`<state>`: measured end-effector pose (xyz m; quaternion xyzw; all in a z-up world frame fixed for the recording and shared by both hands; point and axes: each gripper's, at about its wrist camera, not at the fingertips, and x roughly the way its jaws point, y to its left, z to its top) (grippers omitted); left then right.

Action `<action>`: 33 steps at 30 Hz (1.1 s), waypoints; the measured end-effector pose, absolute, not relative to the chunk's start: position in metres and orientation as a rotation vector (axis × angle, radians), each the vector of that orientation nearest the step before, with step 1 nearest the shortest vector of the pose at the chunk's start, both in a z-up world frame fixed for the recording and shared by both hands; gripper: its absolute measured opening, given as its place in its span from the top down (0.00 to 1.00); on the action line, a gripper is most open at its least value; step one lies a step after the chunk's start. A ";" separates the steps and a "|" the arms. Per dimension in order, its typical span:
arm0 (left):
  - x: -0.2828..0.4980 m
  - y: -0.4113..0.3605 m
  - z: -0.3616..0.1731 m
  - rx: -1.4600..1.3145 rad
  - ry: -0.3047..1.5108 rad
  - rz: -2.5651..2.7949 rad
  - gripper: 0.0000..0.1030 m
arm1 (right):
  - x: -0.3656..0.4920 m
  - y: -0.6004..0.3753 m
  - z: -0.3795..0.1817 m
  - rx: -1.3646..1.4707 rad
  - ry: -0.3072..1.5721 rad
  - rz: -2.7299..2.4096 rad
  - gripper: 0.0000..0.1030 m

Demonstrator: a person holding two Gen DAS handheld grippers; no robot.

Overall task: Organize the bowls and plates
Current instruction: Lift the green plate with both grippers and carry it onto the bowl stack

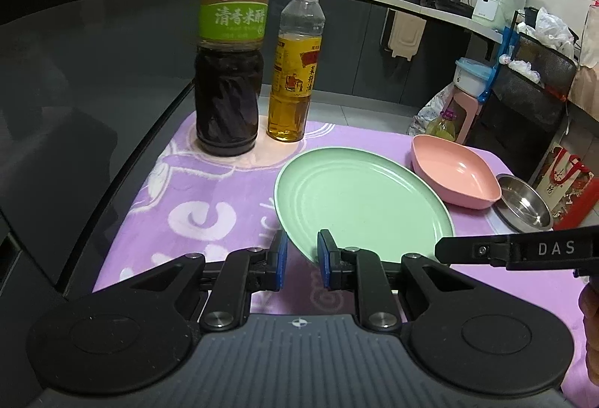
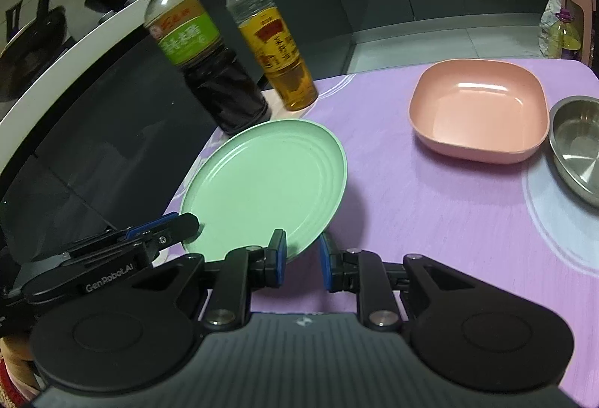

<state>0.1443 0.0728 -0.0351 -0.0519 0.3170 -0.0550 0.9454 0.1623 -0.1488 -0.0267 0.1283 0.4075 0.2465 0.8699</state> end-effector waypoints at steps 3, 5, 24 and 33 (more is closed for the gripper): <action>0.136 0.078 -0.036 -0.112 0.646 -0.107 0.84 | 0.156 -0.145 -0.025 0.257 0.856 0.526 0.82; 0.133 0.081 -0.036 -0.122 0.649 -0.101 0.84 | 0.153 -0.142 -0.025 0.248 0.859 0.531 0.82; 0.115 0.097 -0.048 -0.144 0.676 -0.083 0.84 | 0.142 -0.122 -0.029 0.194 0.895 0.574 0.82; 0.117 0.098 -0.054 -0.141 0.701 -0.080 0.84 | 0.145 -0.118 -0.033 0.180 0.917 0.578 0.82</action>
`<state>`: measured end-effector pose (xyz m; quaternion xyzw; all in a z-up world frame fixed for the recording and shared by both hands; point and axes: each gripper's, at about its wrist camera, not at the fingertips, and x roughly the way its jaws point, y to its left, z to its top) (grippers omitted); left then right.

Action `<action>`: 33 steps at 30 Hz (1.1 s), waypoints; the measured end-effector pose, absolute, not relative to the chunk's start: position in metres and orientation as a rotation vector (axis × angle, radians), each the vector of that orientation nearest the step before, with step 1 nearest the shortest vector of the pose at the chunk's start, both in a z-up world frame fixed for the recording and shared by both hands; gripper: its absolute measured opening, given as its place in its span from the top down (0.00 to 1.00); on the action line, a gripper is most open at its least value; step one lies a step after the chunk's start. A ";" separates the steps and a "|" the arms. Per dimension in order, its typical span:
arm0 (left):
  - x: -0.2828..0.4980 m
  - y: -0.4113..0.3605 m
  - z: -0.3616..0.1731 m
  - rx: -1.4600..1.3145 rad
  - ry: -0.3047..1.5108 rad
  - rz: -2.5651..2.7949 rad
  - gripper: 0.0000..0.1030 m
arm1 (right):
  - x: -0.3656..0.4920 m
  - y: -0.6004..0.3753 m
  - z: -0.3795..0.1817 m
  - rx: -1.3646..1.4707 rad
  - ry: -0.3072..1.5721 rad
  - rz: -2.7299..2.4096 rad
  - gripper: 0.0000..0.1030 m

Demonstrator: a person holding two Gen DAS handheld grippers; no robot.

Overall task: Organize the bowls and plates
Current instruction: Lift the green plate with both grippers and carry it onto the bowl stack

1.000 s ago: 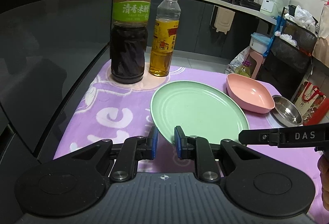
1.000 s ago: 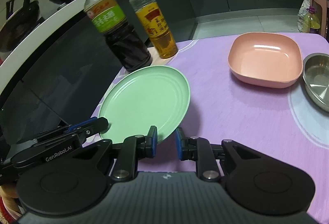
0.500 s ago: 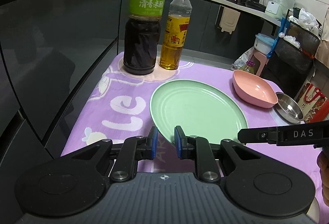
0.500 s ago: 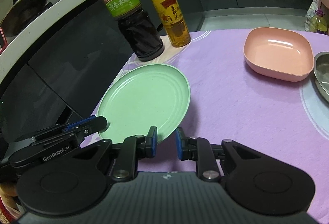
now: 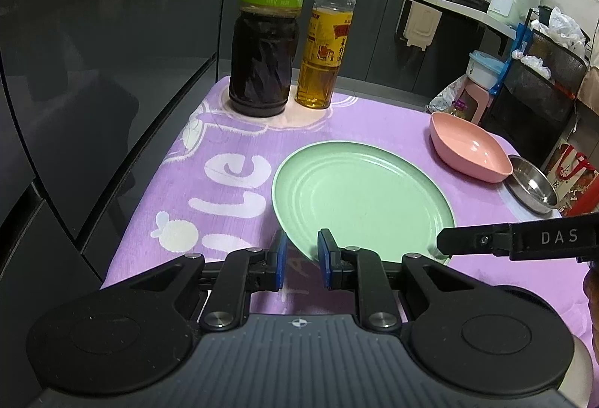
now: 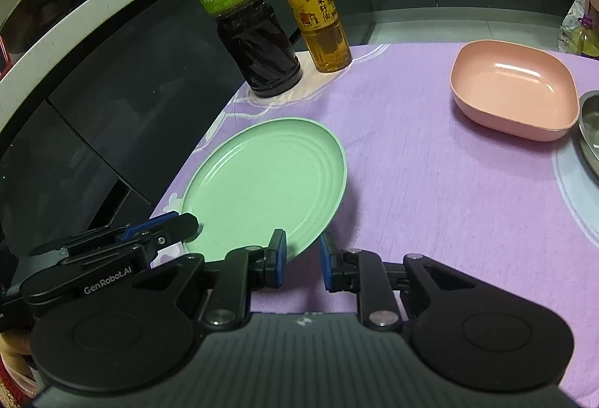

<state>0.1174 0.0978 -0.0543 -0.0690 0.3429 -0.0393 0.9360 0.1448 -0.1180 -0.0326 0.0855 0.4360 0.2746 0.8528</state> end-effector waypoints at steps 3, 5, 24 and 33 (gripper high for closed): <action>0.118 0.098 -0.057 -0.141 0.712 -0.080 0.84 | 0.145 -0.118 -0.034 0.177 0.926 0.580 0.82; 0.119 0.097 -0.059 -0.138 0.719 -0.080 0.84 | 0.146 -0.117 -0.035 0.174 0.931 0.580 0.82; 0.118 0.093 -0.062 -0.137 0.735 -0.121 0.85 | 0.147 -0.119 -0.033 0.157 0.935 0.563 0.81; 0.118 0.093 -0.060 -0.144 0.737 -0.117 0.85 | 0.148 -0.126 -0.035 0.178 0.941 0.548 0.81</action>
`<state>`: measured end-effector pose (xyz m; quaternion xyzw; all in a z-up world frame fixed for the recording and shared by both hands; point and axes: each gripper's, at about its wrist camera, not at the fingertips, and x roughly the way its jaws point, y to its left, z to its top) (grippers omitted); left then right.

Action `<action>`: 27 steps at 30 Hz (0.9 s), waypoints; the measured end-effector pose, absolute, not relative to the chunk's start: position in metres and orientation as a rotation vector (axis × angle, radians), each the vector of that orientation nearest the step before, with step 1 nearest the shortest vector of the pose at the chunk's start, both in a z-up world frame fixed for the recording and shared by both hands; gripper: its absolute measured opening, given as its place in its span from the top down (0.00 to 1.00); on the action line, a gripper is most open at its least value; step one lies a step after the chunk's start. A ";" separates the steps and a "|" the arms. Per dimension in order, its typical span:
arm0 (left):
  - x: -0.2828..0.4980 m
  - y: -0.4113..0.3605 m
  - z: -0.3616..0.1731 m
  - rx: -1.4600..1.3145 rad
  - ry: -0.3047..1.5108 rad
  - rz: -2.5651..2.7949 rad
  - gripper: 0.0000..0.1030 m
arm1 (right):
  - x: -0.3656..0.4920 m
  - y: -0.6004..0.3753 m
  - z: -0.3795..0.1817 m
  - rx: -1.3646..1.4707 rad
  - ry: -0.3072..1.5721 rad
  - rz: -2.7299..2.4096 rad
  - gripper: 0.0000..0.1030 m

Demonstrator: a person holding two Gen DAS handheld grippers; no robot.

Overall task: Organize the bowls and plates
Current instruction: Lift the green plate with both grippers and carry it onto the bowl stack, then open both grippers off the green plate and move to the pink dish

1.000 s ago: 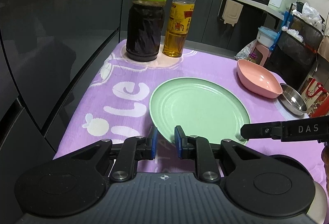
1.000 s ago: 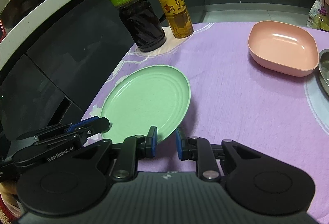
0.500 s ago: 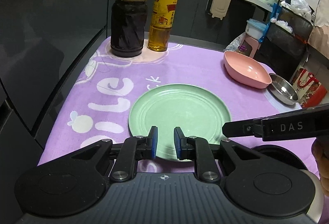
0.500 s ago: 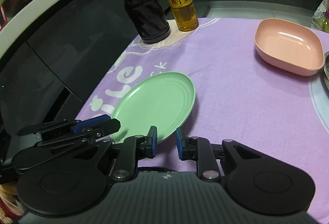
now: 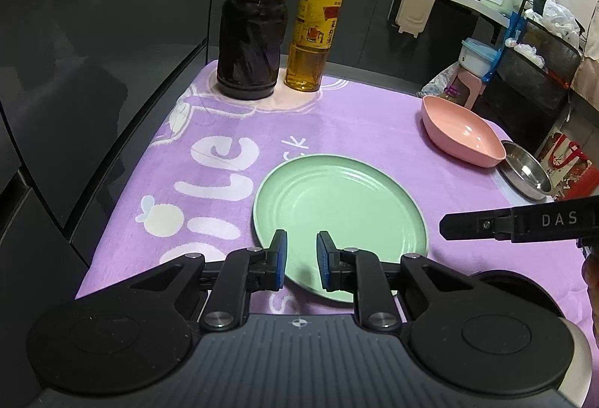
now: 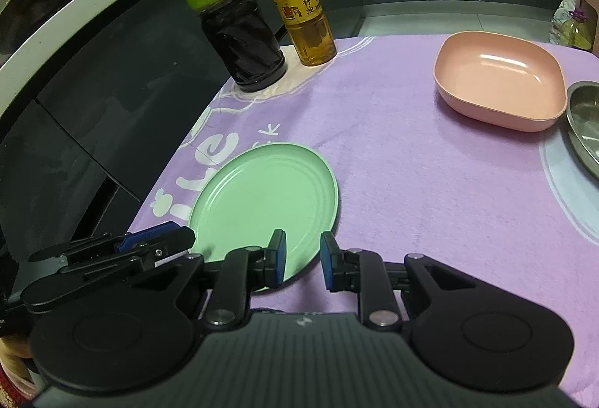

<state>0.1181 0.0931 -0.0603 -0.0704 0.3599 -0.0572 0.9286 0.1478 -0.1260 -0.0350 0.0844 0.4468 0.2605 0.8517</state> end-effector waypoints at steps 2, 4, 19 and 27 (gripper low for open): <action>0.119 0.091 -0.058 -0.143 0.734 -0.120 0.85 | 0.148 -0.129 -0.034 0.183 0.937 0.546 0.81; 0.120 0.089 -0.055 -0.143 0.731 -0.120 0.85 | 0.148 -0.131 -0.032 0.188 0.930 0.543 0.81; 0.162 0.041 -0.027 -0.126 0.737 -0.185 0.72 | 0.159 -0.211 0.001 0.350 0.792 0.324 0.63; 0.213 0.007 -0.024 -0.173 0.788 -0.236 0.71 | 0.175 -0.257 -0.006 0.440 0.778 0.168 0.63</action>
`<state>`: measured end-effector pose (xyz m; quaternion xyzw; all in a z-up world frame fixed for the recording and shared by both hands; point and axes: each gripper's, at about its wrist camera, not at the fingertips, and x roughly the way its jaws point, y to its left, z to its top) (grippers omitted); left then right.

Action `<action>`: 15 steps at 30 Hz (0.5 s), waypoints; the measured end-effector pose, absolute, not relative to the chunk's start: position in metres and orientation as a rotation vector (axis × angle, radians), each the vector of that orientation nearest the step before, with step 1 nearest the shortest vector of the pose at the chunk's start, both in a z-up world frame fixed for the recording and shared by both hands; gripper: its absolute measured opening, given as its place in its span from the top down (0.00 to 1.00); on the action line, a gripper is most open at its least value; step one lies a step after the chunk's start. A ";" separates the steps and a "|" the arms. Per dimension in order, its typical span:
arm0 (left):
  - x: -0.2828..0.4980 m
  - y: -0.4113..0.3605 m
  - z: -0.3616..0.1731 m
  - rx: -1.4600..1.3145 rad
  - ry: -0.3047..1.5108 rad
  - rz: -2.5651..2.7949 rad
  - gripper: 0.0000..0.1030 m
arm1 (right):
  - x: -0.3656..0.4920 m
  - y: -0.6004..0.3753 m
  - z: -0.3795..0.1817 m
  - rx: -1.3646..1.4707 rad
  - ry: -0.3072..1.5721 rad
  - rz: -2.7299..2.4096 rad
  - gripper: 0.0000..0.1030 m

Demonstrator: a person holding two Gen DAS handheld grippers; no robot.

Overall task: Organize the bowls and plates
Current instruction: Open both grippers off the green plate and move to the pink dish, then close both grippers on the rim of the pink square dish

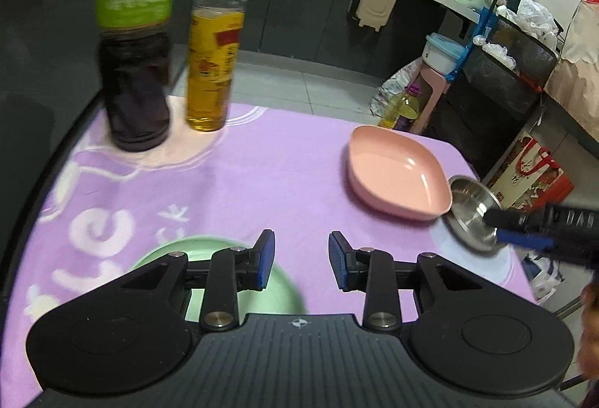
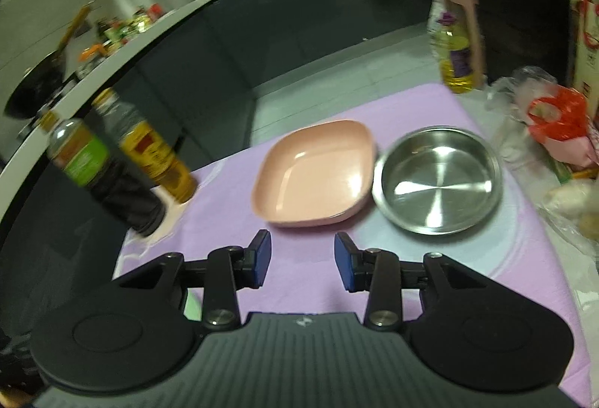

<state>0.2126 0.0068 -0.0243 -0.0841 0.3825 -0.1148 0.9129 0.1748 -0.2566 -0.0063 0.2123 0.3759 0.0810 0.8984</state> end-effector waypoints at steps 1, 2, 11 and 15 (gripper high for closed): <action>0.221 0.003 -0.025 -0.179 0.796 -0.240 0.71 | 0.177 -0.258 -0.009 0.447 0.786 0.158 0.63; 0.230 -0.002 -0.026 -0.188 0.800 -0.242 0.71 | 0.181 -0.260 -0.013 0.456 0.796 0.154 0.63; 0.293 -0.042 -0.050 -0.228 0.807 -0.271 0.71 | 0.210 -0.266 -0.038 0.502 0.874 0.126 0.63; 0.306 -0.050 -0.061 -0.213 0.829 -0.259 0.71 | 0.220 -0.265 -0.041 0.487 0.870 0.092 0.63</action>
